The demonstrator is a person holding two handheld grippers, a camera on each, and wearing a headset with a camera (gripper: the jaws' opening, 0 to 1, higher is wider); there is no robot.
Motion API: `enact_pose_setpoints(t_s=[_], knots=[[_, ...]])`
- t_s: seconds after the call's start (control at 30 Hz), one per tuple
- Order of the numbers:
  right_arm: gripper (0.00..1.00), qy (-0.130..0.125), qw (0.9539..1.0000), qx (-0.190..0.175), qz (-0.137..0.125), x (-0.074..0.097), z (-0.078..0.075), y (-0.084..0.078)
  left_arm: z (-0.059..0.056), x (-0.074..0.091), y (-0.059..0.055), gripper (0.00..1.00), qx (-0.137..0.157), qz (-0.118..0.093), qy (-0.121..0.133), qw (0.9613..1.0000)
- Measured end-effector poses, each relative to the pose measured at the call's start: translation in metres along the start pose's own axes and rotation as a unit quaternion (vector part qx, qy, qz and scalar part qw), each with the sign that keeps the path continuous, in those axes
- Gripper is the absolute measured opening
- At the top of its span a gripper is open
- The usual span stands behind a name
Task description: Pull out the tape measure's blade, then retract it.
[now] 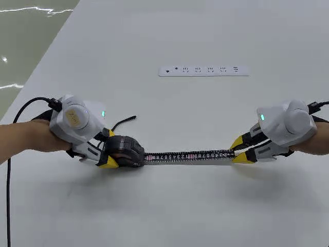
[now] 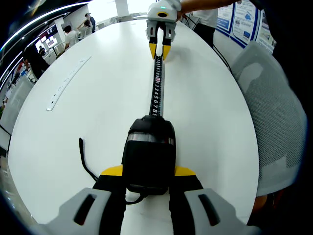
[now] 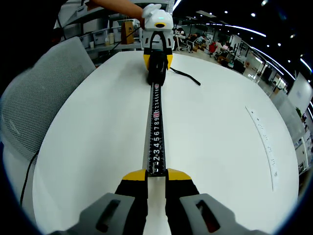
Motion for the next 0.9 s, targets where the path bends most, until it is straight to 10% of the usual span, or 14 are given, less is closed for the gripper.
enact_pose_setpoints(t_s=[0.9], knots=[[0.11,-0.002,1.0000,-0.005,0.008,0.006,0.001,-0.010,-0.002,0.001,0.005,0.28,-0.001,0.002,-0.001,1.0000]])
Point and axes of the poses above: the centre of the closed fingertips' face, and the gripper's own axes: x roughly backward along the fingers, z roughly to its left, y roughly out of its top, the point moved 10 cm from there along x, roughly backward along the fingers, and after that the axes turned 2 degrees about y, right-handed, at the moved point
